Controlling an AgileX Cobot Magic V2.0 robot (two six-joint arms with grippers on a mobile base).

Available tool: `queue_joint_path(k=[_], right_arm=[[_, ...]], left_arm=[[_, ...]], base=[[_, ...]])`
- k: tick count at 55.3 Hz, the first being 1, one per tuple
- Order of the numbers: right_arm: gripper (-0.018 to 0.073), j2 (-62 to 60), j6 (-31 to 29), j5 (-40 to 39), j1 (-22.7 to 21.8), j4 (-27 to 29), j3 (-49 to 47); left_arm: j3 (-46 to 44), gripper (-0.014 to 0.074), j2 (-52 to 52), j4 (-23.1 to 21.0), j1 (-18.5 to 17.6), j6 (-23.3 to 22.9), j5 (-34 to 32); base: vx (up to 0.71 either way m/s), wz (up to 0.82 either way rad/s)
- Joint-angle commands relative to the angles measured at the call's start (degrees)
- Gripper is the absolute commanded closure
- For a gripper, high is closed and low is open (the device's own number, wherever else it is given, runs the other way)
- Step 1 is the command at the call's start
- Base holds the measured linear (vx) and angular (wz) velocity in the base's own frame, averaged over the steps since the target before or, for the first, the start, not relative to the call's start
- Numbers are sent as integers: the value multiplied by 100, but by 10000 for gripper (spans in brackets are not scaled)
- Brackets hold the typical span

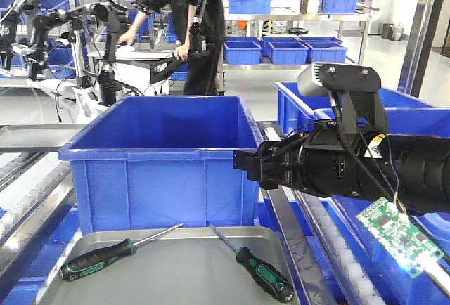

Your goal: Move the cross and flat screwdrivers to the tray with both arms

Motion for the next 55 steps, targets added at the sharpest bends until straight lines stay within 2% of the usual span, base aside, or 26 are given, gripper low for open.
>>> queue_joint_path(k=[1, 3, 10, 19, 22, 55], right_arm=[[-2, -181, -9, -445, -36, 51, -176], [-2, -181, -9, -445, -36, 51, -176], [-2, -181, -9, -445, -36, 51, -176], [-2, -181, -9, -445, -36, 51, -176], [-2, -181, -9, -445, -36, 51, -176], [-2, -161, -9, -293, -36, 70, -178]], left_arm=[[776, 549, -804, 625, 26, -590, -1140], [1176, 603, -1098, 858, 115, -801, -1231], [2169, 603, -2153, 1190, 637, -1449, -1229], [3068, 602, -3318, 1211, 1163, -1499, -1291], [3222, 602, -3645, 1203, 1204, -1499, -1205], [3199, 602, -3512, 1203, 1195, -1499, -989]], base=[[0, 0], [0, 0], [0, 1], [0, 1], [0, 0], [0, 0]])
